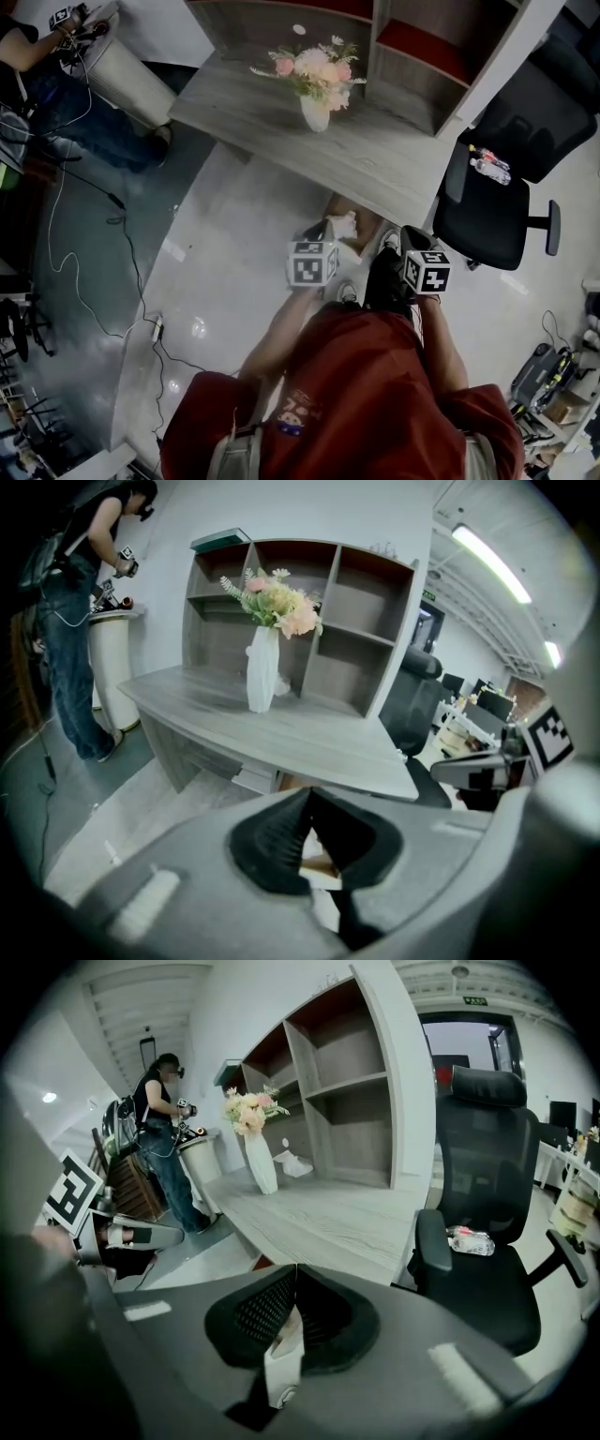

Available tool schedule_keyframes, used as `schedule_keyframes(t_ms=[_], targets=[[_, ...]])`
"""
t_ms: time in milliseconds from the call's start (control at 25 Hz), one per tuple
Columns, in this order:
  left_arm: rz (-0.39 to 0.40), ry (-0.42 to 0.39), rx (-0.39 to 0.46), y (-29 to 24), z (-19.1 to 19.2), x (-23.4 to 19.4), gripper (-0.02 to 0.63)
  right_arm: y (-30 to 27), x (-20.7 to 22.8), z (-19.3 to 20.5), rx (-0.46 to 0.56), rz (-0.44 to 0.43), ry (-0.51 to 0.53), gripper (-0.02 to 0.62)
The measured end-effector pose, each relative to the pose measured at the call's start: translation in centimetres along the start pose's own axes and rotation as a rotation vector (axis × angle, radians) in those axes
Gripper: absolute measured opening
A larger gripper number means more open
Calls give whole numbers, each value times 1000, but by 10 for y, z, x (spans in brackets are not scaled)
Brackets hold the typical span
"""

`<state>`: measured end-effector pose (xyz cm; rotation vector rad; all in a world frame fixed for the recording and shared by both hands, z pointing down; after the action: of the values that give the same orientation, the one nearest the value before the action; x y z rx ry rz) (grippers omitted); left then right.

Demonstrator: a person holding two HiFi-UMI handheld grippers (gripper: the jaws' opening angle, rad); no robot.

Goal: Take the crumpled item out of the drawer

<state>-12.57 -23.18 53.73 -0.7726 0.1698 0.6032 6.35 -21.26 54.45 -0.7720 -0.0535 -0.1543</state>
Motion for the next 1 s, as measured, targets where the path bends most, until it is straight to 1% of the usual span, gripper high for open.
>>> schedule_keyframes(t_ms=[280,600,800,1000], targets=[[1,11,-15,-15,5,1,-3,-9,5,5,-15,-13,2,2],[-16,30,-33,-28,15,2,-3,-15,11,15,-44,-33,14,2],[-27,39,-44,-34,21,0,-3,-21,6,22,-65,-59,29,2],[-36,59,-69,-43,36,-5,-3,-27,-4,30,-86,-93,52,2]])
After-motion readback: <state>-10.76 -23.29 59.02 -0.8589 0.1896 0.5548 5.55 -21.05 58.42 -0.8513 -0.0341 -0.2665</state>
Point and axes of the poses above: the fingertips, and each gripper's own axes: y backward along the fingers, x to its right, z out of its underside, the point moved 1 cm from there along y, backward along the fingers, and after that the axes turned 12 degrees about z, right-handed, at the moved point
